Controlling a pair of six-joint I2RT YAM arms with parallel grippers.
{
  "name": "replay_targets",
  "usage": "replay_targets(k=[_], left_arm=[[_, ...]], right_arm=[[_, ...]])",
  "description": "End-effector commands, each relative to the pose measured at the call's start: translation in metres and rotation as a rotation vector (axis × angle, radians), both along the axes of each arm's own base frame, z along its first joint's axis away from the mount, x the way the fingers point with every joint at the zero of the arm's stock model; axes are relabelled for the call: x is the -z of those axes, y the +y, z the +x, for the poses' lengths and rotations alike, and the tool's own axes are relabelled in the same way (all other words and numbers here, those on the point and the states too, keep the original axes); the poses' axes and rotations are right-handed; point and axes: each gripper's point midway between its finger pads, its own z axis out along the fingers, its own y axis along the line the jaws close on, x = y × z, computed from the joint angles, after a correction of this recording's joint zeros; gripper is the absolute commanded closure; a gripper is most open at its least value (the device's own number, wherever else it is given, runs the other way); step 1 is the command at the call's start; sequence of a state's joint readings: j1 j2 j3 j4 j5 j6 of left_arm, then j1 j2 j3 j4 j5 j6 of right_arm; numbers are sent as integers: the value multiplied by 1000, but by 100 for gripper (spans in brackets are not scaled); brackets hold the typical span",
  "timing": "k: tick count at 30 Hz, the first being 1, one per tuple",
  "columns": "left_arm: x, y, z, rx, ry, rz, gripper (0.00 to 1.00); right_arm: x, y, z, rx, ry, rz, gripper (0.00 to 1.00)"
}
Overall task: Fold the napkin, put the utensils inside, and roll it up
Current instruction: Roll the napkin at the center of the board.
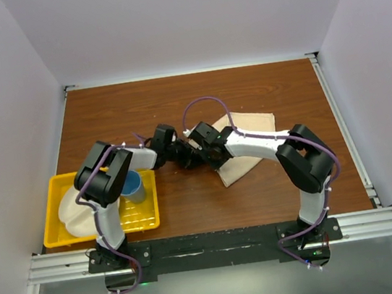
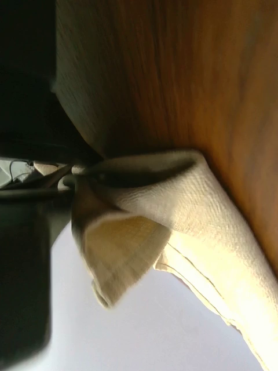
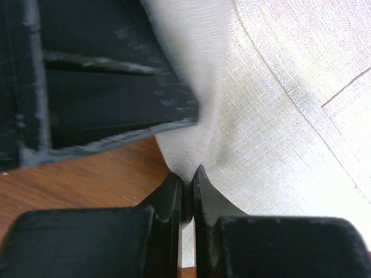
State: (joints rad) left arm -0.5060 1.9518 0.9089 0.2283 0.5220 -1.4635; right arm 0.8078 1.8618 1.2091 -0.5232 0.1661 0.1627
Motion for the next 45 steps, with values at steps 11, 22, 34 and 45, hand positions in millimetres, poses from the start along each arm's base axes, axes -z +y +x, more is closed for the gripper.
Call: replay_targets(k=[11,22,34,45], left_arm=[[-45,25,23,219,-197,129,41],[-48,42,21,253,-172,259,35],[-30,40,9,201,-21,261,27],[6,38,17,120,86,357,56]], right_arm=[[9,52,-27,14,475,507,100],[16,45,-12,60,589,676,100],[21,39,-2,49,543,621,100],[16,30,6,23,462,541,100]])
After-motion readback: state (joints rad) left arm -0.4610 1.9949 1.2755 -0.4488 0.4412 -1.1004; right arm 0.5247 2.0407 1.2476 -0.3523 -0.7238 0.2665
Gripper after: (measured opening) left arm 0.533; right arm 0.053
